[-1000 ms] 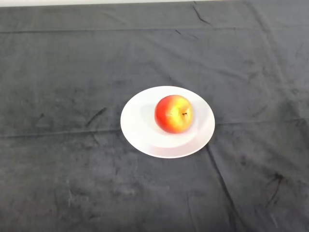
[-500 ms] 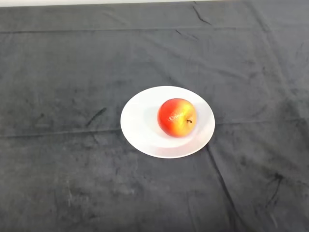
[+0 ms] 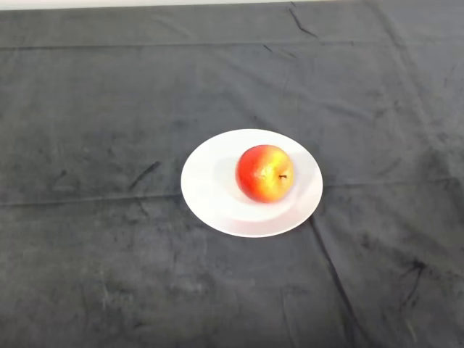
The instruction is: Move the apple to the plate
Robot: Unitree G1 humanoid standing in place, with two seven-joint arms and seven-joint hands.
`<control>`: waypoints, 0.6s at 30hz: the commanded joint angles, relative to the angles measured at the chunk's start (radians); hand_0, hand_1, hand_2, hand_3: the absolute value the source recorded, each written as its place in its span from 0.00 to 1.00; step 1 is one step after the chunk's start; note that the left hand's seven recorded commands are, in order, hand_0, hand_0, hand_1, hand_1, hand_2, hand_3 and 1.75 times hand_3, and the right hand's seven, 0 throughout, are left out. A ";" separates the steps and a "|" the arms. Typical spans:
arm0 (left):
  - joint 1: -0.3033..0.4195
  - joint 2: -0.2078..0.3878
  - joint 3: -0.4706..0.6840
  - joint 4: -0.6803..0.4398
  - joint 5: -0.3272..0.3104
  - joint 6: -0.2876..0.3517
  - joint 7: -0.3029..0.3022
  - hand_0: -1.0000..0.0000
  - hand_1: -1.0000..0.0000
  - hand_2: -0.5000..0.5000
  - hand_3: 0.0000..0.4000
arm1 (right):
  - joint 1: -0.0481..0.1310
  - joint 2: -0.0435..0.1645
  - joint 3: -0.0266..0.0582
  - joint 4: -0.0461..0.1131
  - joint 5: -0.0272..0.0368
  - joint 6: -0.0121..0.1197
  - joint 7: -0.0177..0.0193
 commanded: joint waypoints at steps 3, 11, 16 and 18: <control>-0.049 0.052 0.026 0.029 0.003 -0.019 -0.004 1.00 1.00 0.50 0.00 | -0.006 -0.027 -0.0004 0.011 -0.0037 -0.006 -0.0073; -0.047 0.053 0.028 0.027 0.002 -0.018 -0.008 1.00 1.00 0.50 0.00 | -0.006 -0.027 -0.0004 0.010 -0.0037 -0.006 -0.0073; -0.046 0.053 0.029 0.024 0.000 -0.016 -0.009 1.00 1.00 0.50 0.00 | -0.006 -0.027 -0.0004 0.010 -0.0037 -0.006 -0.0073; -0.046 0.053 0.030 0.024 0.000 -0.015 -0.009 1.00 1.00 0.50 0.00 | -0.006 -0.027 -0.0004 0.010 -0.0037 -0.006 -0.0073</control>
